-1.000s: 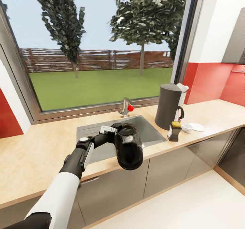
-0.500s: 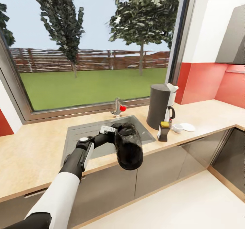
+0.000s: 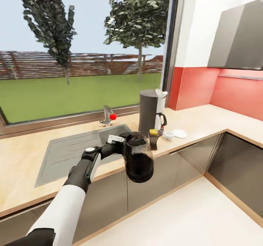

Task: Set up a coffee station on the kitchen countertop: keep the coffee maker on the countertop, move the bottle of coffee from the kitchen shelf to the counter next to the coffee maker, place a paper coffee filter on top of the coffee maker, put the saucer next to the coffee maker with the coffee cup on the saucer, and place the electric kettle next to the coffee maker.

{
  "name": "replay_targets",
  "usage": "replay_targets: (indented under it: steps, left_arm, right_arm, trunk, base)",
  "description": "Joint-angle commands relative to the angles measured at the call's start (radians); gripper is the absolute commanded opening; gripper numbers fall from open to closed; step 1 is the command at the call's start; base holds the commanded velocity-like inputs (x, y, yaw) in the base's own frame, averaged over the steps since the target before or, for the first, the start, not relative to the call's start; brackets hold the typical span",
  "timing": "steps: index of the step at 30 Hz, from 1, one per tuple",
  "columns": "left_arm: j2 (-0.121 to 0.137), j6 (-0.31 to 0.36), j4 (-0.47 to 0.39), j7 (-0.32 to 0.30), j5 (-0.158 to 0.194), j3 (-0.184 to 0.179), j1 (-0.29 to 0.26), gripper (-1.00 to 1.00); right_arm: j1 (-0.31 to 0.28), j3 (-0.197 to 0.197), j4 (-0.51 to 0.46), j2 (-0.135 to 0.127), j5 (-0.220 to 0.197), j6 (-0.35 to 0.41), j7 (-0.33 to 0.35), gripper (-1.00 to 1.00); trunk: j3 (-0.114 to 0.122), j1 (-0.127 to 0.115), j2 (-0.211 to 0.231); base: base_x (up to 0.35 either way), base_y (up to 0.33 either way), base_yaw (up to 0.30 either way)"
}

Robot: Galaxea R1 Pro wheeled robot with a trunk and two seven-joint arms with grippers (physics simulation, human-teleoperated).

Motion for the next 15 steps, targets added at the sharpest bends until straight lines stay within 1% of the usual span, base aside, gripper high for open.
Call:
replay_targets:
  steps: [1,3,9,12,15]
  left_arm:
    - [-0.002,0.005,-0.002,-0.01,-0.007,0.007,-0.001,-1.0]
    - [-0.002,0.005,-0.002,-0.01,-0.007,0.007,-0.001,-1.0]
    - [-0.002,0.006,-0.002,-0.01,-0.006,0.007,-0.001,-1.0]
    - [-0.002,0.006,-0.002,-0.01,-0.006,0.007,-0.001,-1.0]
    - [-0.002,0.006,-0.002,-0.01,-0.006,0.007,-0.001,-1.0]
  right_arm:
    - [-0.001,0.009,0.0,0.0,-0.009,-0.003,-0.002,1.0]
    - [-0.001,0.009,0.0,0.0,-0.009,-0.002,-0.002,1.0]
    - [-0.001,0.01,0.0,0.0,-0.009,-0.003,-0.002,1.0]
    - [-0.001,0.009,-0.001,0.001,-0.01,-0.006,-0.002,1.0]
    - [-0.001,0.01,-0.001,0.004,-0.011,-0.006,-0.002,1.0]
  trunk:
    - [-0.002,0.001,-0.002]
    - [-0.002,0.001,-0.002]
    - [-0.002,0.001,-0.002]
    - [-0.002,0.001,-0.002]
    - [-0.002,0.001,-0.002]
  base:
    - [0.0,-0.271,-0.26]
    - [0.0,-0.271,-0.168]
    - [0.0,-0.271,-0.018]
    - [0.075,-0.271,0.0]
    - [0.151,-0.254,0.0]
